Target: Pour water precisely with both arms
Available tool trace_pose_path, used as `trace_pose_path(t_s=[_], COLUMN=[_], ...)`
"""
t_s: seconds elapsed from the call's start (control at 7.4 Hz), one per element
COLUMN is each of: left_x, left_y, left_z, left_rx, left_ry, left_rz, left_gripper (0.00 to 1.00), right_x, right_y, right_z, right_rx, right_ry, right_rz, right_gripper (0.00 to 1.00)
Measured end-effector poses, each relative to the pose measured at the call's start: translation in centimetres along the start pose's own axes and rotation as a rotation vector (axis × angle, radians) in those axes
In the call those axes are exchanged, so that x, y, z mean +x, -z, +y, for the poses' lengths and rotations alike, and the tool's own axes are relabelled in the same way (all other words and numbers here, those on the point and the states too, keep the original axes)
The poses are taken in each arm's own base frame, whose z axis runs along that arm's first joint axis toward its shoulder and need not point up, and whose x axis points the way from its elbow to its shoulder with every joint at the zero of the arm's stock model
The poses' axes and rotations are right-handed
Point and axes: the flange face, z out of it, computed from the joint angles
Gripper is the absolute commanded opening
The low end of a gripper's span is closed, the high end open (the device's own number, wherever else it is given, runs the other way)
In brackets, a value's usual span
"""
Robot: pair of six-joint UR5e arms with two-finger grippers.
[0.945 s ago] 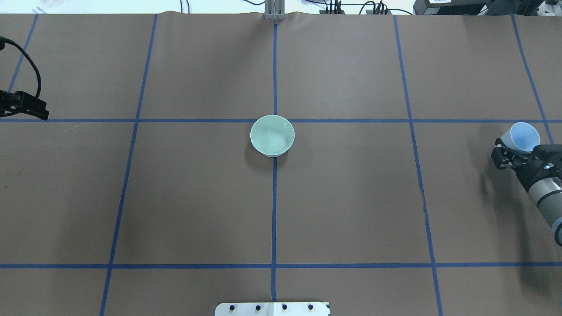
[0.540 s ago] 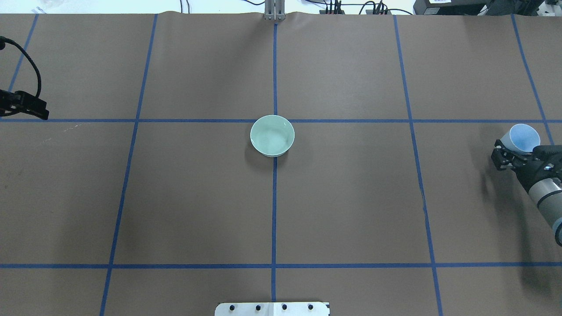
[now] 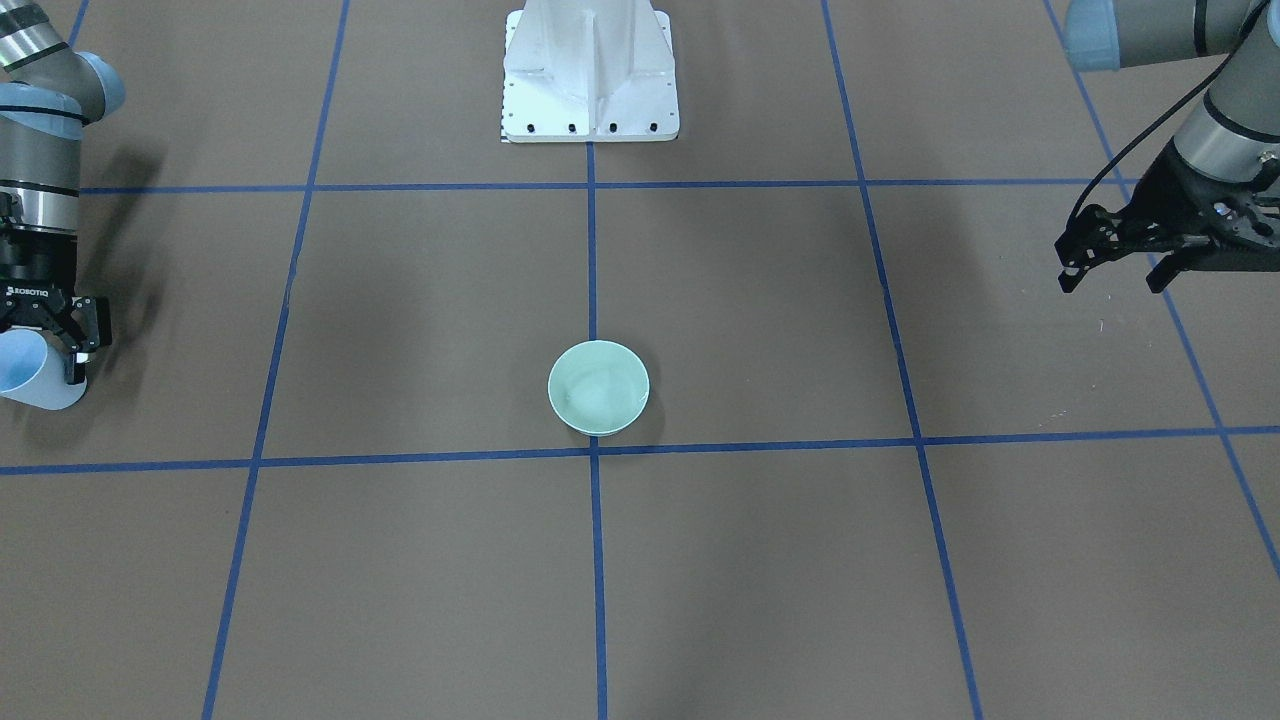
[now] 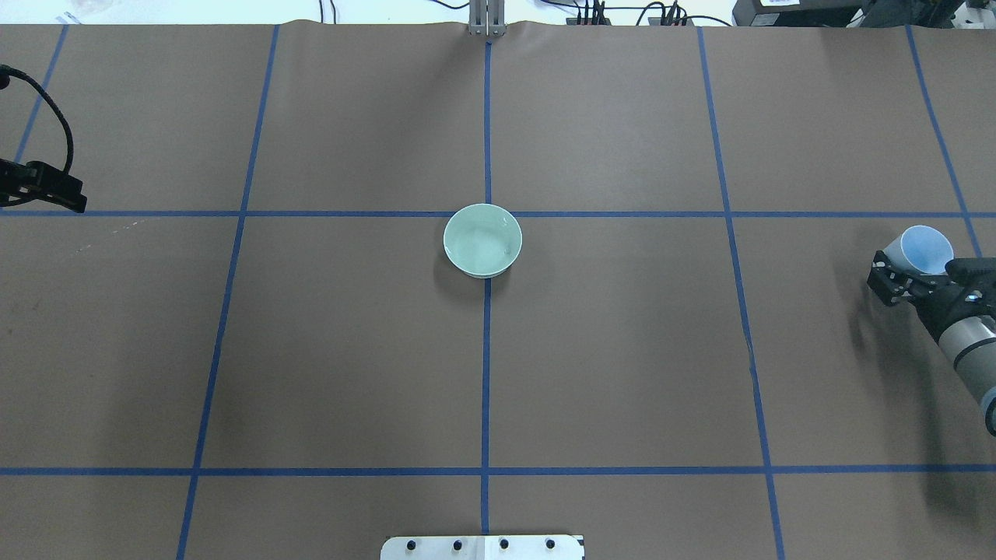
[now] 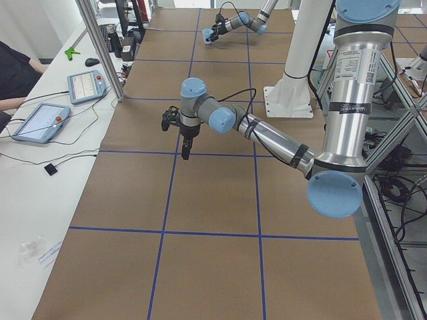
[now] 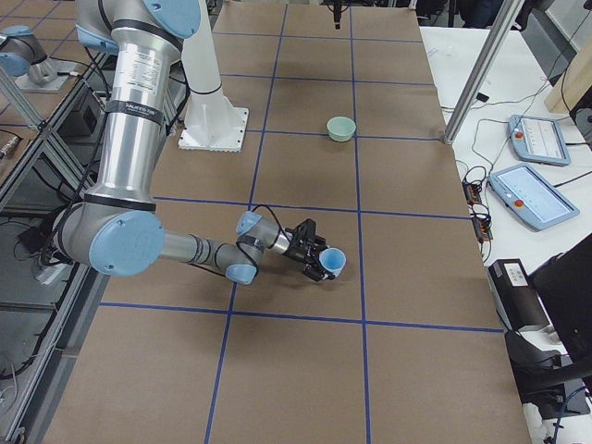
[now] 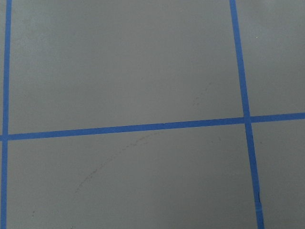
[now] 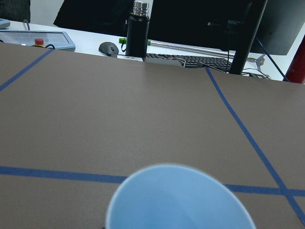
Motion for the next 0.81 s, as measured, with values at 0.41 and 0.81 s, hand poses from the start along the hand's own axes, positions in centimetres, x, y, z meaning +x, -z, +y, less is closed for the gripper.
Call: trace_pose_path(t_s=[0.41,0.81], left_x=[0.1,0.1], left_y=[0.1,0.1], left_z=[0.0,0.0], left_rx=[0.002,0.003], left_ry=[-0.001,-0.001], left_rz=[0.001,0.002], left_gripper=[1.00,1.00], right_x=[1.3,-0.3], right_y=[1.0,2.3], right_z=[-0.2,-2.3], right_rx=[-0.005,0.022], right_ry=[-0.009,0.012], right_rz=[-0.023,-0.067], right_gripper=[1.00,1.00])
